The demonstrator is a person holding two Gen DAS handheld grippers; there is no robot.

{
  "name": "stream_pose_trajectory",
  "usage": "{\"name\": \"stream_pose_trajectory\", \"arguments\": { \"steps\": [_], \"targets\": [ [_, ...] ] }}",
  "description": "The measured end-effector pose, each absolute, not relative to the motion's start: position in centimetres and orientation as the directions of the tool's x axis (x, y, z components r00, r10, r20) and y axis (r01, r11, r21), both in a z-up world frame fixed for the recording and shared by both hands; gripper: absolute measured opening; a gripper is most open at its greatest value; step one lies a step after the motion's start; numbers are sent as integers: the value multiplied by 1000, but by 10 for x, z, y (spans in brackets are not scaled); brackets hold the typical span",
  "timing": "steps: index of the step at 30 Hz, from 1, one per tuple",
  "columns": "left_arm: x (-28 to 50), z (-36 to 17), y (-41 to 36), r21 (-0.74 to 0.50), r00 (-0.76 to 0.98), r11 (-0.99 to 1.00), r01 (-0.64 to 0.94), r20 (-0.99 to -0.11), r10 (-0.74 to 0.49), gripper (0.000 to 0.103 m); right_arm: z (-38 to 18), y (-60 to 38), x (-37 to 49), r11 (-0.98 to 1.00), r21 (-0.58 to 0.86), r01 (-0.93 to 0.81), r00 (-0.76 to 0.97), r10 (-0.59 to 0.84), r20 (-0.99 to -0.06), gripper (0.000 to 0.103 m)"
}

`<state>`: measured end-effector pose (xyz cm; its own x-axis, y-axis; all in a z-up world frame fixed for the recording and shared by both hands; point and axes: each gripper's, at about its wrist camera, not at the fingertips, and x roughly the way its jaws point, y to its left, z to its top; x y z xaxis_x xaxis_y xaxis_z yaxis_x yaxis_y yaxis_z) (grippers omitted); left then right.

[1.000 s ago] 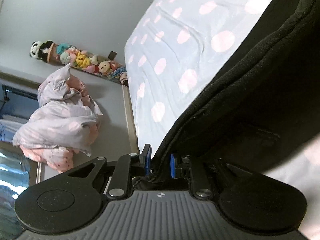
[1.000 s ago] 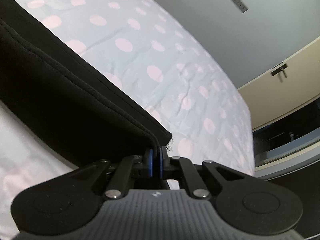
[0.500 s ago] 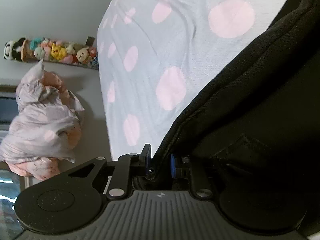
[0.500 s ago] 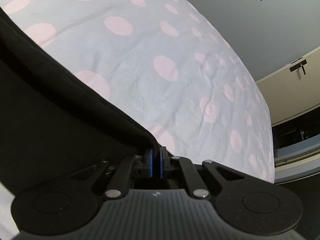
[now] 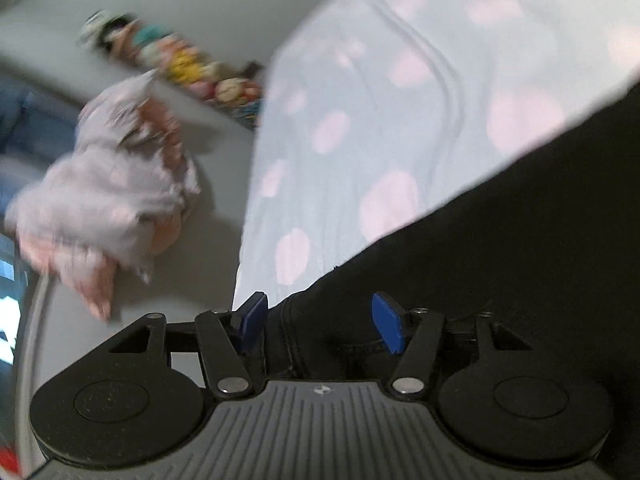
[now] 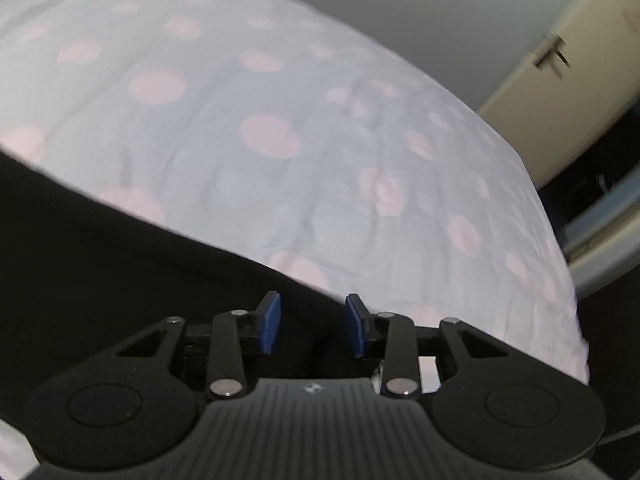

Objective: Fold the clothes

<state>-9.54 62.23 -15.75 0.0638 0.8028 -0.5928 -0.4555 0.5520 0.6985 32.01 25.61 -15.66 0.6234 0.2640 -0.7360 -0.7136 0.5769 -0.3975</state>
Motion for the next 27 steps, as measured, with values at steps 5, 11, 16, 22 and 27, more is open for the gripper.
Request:
{"name": "stream_pose_trajectory", "arguments": {
  "steps": [5,11,16,22,27],
  "targets": [
    [-102,-139,548,621,176,610,-493,-615,769,69,-137,185,313,763,-147,-629,589,345,-731,39],
    [-104,-160,465,582,262,655,-481,-618,742,69,-171,91,300,880,191,-436,560,431,-708,39],
    [-107,-171,442,572,244,605,-553,-584,774,69,-201,63,295,856,387,-342,530,516,-673,39],
    [-124,-182,447,439,225,591,-676,-642,733,69,-211,71,298,853,381,-355,526,520,-673,39],
    [-126,-196,447,363,250,601,-712,-669,700,69,-222,67,299,849,436,-299,493,528,-691,39]
  ]
}}
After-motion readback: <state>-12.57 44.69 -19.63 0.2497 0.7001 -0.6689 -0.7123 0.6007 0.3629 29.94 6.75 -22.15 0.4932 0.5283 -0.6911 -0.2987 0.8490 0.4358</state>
